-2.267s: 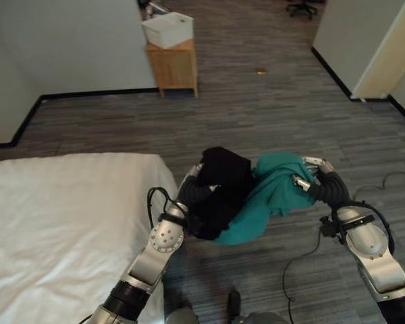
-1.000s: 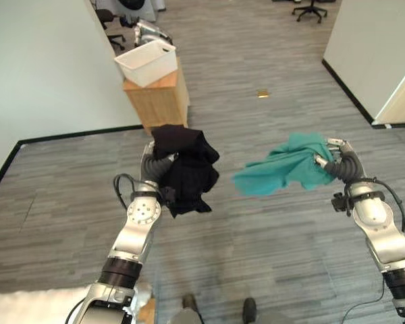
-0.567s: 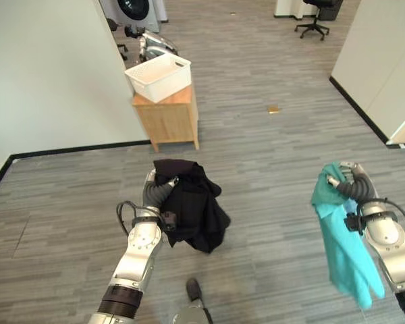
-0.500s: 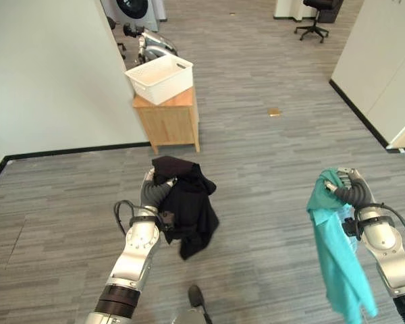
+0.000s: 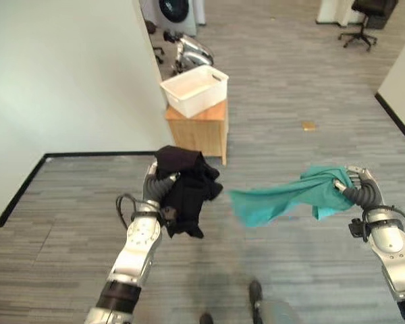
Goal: Pick up bed clothes into laundry basket.
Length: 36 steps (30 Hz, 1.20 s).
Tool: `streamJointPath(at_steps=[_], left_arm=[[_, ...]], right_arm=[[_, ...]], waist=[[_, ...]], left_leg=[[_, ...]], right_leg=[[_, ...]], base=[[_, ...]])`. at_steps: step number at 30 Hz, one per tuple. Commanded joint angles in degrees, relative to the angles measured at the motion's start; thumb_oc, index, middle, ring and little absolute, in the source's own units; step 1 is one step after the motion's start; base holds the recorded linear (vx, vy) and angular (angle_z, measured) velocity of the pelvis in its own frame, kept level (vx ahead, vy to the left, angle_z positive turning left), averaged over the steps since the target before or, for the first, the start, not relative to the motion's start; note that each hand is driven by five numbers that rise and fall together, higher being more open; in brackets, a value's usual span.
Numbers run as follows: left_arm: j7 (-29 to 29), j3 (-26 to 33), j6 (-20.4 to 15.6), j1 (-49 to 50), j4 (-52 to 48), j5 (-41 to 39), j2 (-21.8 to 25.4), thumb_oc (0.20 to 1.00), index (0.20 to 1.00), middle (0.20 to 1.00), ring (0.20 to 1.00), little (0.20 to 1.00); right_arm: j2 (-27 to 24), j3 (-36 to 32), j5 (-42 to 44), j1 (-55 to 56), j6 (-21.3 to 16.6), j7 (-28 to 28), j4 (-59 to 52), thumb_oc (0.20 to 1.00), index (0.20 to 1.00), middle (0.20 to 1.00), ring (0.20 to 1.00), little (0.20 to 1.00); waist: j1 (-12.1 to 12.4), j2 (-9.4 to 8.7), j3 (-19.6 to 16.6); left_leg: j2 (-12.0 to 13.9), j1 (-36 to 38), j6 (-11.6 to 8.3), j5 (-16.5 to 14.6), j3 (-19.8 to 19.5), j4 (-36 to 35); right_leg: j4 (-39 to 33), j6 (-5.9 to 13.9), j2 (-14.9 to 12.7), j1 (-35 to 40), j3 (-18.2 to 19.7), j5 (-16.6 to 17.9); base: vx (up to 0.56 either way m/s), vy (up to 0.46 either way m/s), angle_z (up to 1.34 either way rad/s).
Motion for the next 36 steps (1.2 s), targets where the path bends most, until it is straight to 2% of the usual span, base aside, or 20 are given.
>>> streamJointPath(at_steps=[1,3,5,6,8,13,15,16,17,19,20,21,22,23,25,26,29,32,34,36], left_arm=[[1.6,0.6,-5.1,-3.1,-3.0,-2.5,0.7,0.200,0.200,0.200,0.200,0.200],[1.5,1.4,-5.1,-1.9,-3.1,-2.8,0.4,0.200,0.200,0.200,0.200,0.200],[1.7,1.6,-5.0,-1.5,-3.5,-2.4,0.6,0.200,0.200,0.200,0.200,0.200],[1.7,1.6,-5.0,-1.5,-3.5,-2.4,0.4,0.200,0.200,0.200,0.200,0.200],[2.6,1.3,-5.2,-2.0,-3.4,-2.3,0.5,0.200,0.200,0.200,0.200,0.200],[2.4,1.8,-5.3,-2.0,-3.2,-1.9,1.1,0.200,0.200,0.200,0.200,0.200],[2.2,2.0,-5.1,-1.4,-3.5,-1.7,1.2,0.200,0.200,0.200,0.200,0.200],[1.6,1.7,-4.4,-1.1,-3.6,-0.5,1.8,0.200,0.200,0.200,0.200,0.200],[1.7,1.2,-4.1,-1.8,-3.2,0.2,2.0,0.200,0.200,0.200,0.200,0.200],[1.6,0.1,-3.9,-3.4,-2.6,1.1,2.8,0.200,0.200,0.200,0.200,0.200],[1.5,-0.3,-4.1,-3.9,-2.6,1.7,3.4,0.200,0.200,0.200,0.200,0.200],[1.7,-0.4,-4.4,-5.9,-1.9,2.4,4.6,0.200,0.200,0.200,0.200,0.200],[1.6,-0.2,-4.7,-6.6,-1.7,2.3,4.9,0.200,0.200,0.200,0.200,0.200],[1.5,-0.1,-5.0,-7.0,-1.7,2.1,5.0,0.200,0.200,0.200,0.200,0.200],[1.3,0.2,-5.5,-7.9,-1.3,1.7,5.8,0.200,0.200,0.200,0.200,0.200],[1.3,0.2,-5.5,-8.0,-1.1,1.7,5.8,0.200,0.200,0.200,0.200,0.200],[1.5,-0.1,-6.0,-9.1,0.3,0.8,6.6,0.200,0.200,0.200,0.200,0.200],[1.7,0.9,-6.2,-8.6,0.9,1.5,7.6,0.200,0.200,0.200,0.200,0.200],[1.6,1.7,-6.2,-7.2,0.6,1.5,7.5,0.200,0.200,0.200,0.200,0.200],[1.6,2.5,-6.7,-5.5,-0.6,0.3,7.7,0.200,0.200,0.200,0.200,0.200]], right_arm=[[-2.8,-3.4,3.2,-5.6,-3.6,-2.5,-3.9,0.200,0.200,0.200,0.200,0.200],[-2.8,-2.4,3.0,-5.6,-3.3,-1.5,-4.0,0.200,0.200,0.200,0.200,0.200],[-3.8,-2.0,2.9,-6.0,-3.6,-1.4,-3.2,0.200,0.200,0.200,0.200,0.200],[-4.0,-1.9,2.9,-6.0,-3.7,-1.5,-3.1,0.200,0.200,0.200,0.200,0.200],[-6.0,-1.3,2.9,-7.3,-3.9,-1.8,-2.2,0.200,0.200,0.200,0.200,0.200],[-8.9,-1.2,2.2,-8.8,-3.2,-0.8,-1.9,0.200,0.200,0.200,0.200,0.200],[-9.2,-1.4,1.5,-8.4,-2.7,-0.4,-2.2,0.200,0.200,0.200,0.200,0.200],[-9.2,-1.7,-0.2,-8.1,-2.1,0.5,-2.5,0.200,0.200,0.200,0.200,0.200],[-9.2,-2.1,-0.7,-7.8,-2.4,0.5,-2.6,0.200,0.200,0.200,0.200,0.200],[-10.3,-2.0,-1.3,-9.0,-2.1,0.3,-2.6,0.200,0.200,0.200,0.200,0.200],[-10.7,-1.7,-1.4,-9.6,-2.3,0.3,-2.6,0.200,0.200,0.200,0.200,0.200],[-12.1,-1.9,-1.0,-11.0,-2.8,0.4,-2.4,0.200,0.200,0.200,0.200,0.200],[-13.0,-2.3,-0.7,-11.0,-2.8,0.5,-2.4,0.200,0.200,0.200,0.200,0.200],[-13.9,-2.8,-0.6,-11.0,-2.7,0.8,-2.3,0.200,0.200,0.200,0.200,0.200],[-16.4,-3.2,0.4,-11.8,-3.1,1.2,-2.2,0.200,0.200,0.200,0.200,0.200],[-16.5,-3.1,0.5,-11.9,-3.2,1.2,-2.1,0.200,0.200,0.200,0.200,0.200],[-19.5,-0.9,2.1,-16.3,-3.5,0.9,-1.2,0.200,0.200,0.200,0.200,0.200],[-23.2,2.6,2.2,-21.4,-3.0,1.6,-0.2,0.200,0.200,0.200,0.200,0.200],[-24.1,4.9,2.7,-25.3,-3.0,1.6,1.3,0.200,0.200,0.200,0.200,0.200],[-26.3,6.3,3.1,-29.3,-3.2,1.2,0.8,0.200,0.200,0.200,0.200,0.200]], waist=[[1.0,-1.95,-0.7],[2.3,0.04,-1.8],[3.5,2.03,-2.3],[3.6,1.96,-2.4],[4.9,2.80,-2.6],[5.5,4.42,-4.9],[6.1,4.01,-5.8],[6.5,2.20,-6.7],[6.5,1.46,-6.7],[5.5,0.53,-5.6],[4.9,0.37,-5.1],[3.7,1.11,-4.3],[2.8,1.28,-3.9],[1.7,1.54,-3.6],[0.1,1.40,-3.2],[-0.3,1.53,-3.2],[-1.7,0.77,-3.3],[-1.4,0.36,-3.6],[-0.4,-0.36,-4.1],[1.5,-1.80,-3.6]], left_leg=[[1.0,-6.4,-1.98,1.1,-0.7,11.1],[1.2,-5.1,0.16,-0.9,-0.5,-3.7],[2.4,-5.3,-0.09,3.4,0.2,-19.3],[2.0,-4.3,-0.20,4.3,0.4,-21.2],[3.4,-6.1,-0.99,8.5,0.3,-32.3],[6.8,-9.2,-2.40,12.4,4.3,-34.2],[6.6,-8.6,-2.44,13.6,4.8,-34.2],[4.8,-6.6,-1.19,13.4,5.1,-34.0],[3.7,-5.4,-0.25,12.6,5.5,-33.9],[1.4,-1.9,1.54,10.3,5.9,-33.8],[0.9,-0.1,2.01,8.9,5.6,-33.9],[0.5,2.8,2.89,5.8,4.7,-34.5],[-0.1,3.7,3.06,4.7,3.5,-34.5],[-0.7,4.6,3.17,3.8,1.9,-34.5],[-2.0,6.2,3.22,2.2,-0.7,-34.5],[-2.0,6.4,3.19,1.7,-1.1,-34.5],[-3.4,10.8,2.83,-2.2,-3.7,-34.5],[-3.3,15.9,2.15,-5.5,-4.6,-34.5],[-3.1,15.3,0.87,-6.3,-5.7,-24.4],[-2.2,10.1,-1.64,-1.1,-5.8,-11.1]], right_leg=[[-10.2,2.34,-1.3,12.5,-0.1,-4.6],[-10.8,3.67,-0.8,14.5,1.5,-6.9],[-10.8,5.12,-0.4,16.2,2.2,-9.4],[-10.8,5.10,-0.6,16.2,2.3,-9.5],[-10.8,5.93,-1.2,18.6,3.2,-12.4],[-10.8,8.76,-4.1,24.0,5.1,-15.4],[-10.8,9.51,-5.7,25.1,5.5,-15.4],[-7.2,11.07,-8.5,25.2,5.2,-12.7],[-2.2,12.55,-9.5,23.5,5.6,-10.2],[10.4,15.79,-11.5,16.9,6.7,2.6],[14.8,15.63,-11.8,13.8,6.7,4.6],[20.6,13.43,-9.5,6.9,6.7,2.9],[21.3,12.60,-7.0,4.0,6.7,0.2],[20.2,11.57,-3.9,1.5,7.1,-3.4],[13.0,9.54,1.9,-1.8,7.7,-6.9],[12.5,9.48,1.8,-1.3,7.3,-7.3],[-4.3,8.54,2.2,-3.6,5.0,-3.3],[-8.0,9.18,0.3,-3.7,0.1,-1.0],[-9.0,7.52,-0.1,0.7,-0.2,-0.9],[-9.9,6.15,-0.9,5.6,-0.8,-1.3]], base=[[0.44,0.083,-0.72],[0.47,0.204,-0.68],[0.38,0.200,-0.49],[0.33,0.139,-0.37],[0.38,0.138,-0.49],[0.52,0.183,-0.41],[0.46,0.128,-0.57],[0.45,0.083,-0.75],[0.60,0.108,-0.75],[0.37,0.108,-0.30],[0.50,0.183,0.04],[0.54,0.152,0.19],[0.56,0.128,0.43],[0.37,0.027,0.70],[0.32,-0.035,0.78],[0.32,-0.069,0.96],[0.42,-0.105,1.00],[0.43,-0.125,0.61],[0.35,-0.181,0.43],[0.35,-0.202,0.69]])
